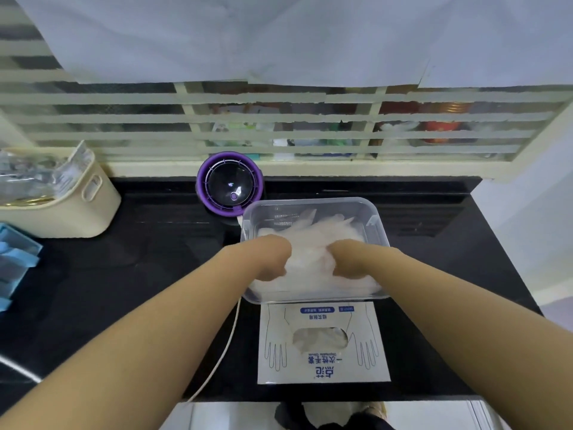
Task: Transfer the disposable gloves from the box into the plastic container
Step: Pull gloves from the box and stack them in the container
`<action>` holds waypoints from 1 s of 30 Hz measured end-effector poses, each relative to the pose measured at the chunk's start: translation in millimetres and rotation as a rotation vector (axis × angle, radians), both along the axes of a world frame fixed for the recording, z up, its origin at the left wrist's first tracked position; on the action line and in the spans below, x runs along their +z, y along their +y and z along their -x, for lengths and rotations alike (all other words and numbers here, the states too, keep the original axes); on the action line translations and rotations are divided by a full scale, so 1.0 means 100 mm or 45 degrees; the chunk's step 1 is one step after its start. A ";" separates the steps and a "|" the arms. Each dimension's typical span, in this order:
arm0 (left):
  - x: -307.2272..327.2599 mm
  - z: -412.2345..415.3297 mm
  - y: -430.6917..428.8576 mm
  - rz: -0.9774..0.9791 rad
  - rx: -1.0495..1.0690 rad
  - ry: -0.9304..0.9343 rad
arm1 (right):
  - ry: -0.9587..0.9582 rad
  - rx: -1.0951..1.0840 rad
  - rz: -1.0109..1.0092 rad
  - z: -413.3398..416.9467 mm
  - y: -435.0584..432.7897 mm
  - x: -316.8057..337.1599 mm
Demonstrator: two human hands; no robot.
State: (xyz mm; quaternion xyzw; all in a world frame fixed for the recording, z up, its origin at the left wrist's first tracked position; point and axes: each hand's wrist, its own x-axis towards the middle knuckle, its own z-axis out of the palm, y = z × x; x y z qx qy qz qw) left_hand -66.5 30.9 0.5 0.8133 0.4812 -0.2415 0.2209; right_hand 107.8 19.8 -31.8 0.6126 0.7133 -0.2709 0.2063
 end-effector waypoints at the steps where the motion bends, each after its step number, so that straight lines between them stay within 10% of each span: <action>1: 0.06 0.04 -0.01 0.008 0.023 -0.022 | 0.015 0.000 -0.017 -0.01 -0.01 0.09; 13: 0.33 0.19 -0.25 -0.152 0.066 -0.406 | 0.339 -0.027 -0.446 -0.14 -0.44 1.16; 18: 0.41 0.18 -0.70 -0.171 -0.078 -0.640 | 0.301 0.253 -0.018 0.15 -0.95 0.88; 30: -0.31 0.37 -1.08 -0.043 -0.517 -0.020 | -0.105 0.867 -0.285 0.06 -1.09 -0.29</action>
